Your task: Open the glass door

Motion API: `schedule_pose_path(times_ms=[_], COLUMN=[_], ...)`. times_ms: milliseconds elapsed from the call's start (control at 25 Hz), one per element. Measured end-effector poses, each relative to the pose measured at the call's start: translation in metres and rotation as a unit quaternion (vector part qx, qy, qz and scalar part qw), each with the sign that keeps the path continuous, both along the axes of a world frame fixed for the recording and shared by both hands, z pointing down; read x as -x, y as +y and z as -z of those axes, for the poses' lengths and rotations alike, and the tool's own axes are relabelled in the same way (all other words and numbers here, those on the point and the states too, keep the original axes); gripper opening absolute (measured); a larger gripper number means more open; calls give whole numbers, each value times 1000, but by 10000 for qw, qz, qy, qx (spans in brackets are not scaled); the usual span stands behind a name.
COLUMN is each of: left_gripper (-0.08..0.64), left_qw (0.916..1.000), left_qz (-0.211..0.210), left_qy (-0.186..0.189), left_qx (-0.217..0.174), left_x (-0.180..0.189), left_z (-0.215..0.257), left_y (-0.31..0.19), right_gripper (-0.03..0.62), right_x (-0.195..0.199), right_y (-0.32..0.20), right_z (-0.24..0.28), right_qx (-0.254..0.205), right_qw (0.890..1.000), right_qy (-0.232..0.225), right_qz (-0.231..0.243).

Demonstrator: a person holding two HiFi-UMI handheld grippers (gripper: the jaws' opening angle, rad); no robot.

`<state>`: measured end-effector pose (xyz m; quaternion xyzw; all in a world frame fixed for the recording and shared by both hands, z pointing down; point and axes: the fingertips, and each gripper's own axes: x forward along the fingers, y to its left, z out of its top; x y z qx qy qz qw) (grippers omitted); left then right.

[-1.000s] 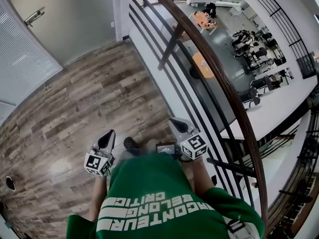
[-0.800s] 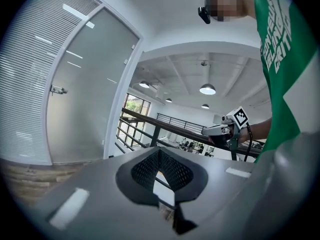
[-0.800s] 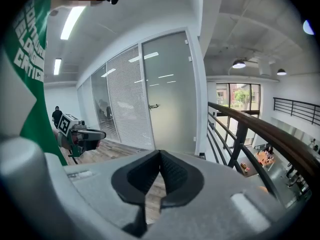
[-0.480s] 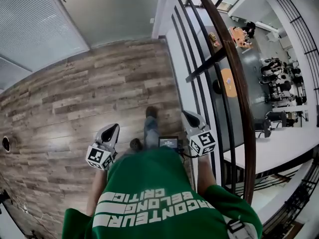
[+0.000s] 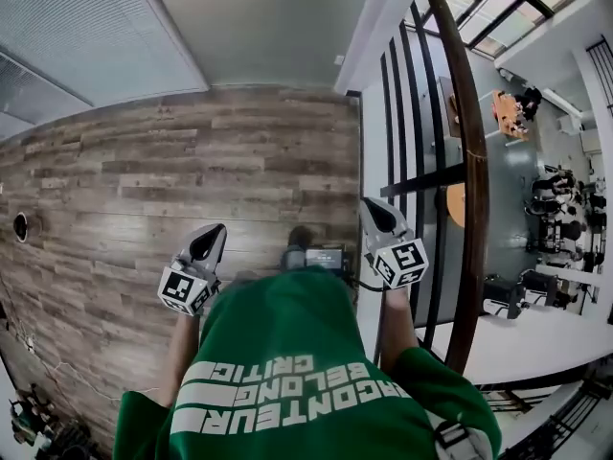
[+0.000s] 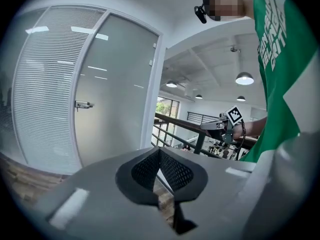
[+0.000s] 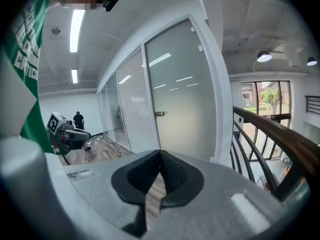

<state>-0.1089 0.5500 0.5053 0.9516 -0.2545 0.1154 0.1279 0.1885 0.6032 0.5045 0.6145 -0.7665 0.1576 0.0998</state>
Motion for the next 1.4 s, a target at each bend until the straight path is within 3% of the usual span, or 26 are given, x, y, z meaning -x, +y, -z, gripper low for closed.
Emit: schedule_pose_path(times_ms=[280, 560, 720, 1000, 1400], left_gripper=[12, 12, 12, 12, 12], left_qw=[9982, 9933, 9907, 9907, 9865], left_qz=[602, 1130, 1295, 1223, 1545], left_qy=[-29, 231, 381, 592, 487], left_qx=[63, 105, 146, 83, -219], left_x=[-15, -13, -20, -29, 4], left_z=[-3, -12, -20, -27, -12], left_y=[-36, -82, -135, -247, -363], right_gripper=[-6, -6, -6, -6, -5], right_x=[-40, -45, -55, -58, -21], right_y=[-66, -142, -194, -313, -455], right_z=[13, 36, 42, 45, 48], right_qx=[-142, -267, -242, -168, -125], right_qw=[9994, 9971, 9969, 9949, 9889], right_qy=[-35, -100, 74, 411, 355], right_qz=[305, 701, 738, 907, 1434])
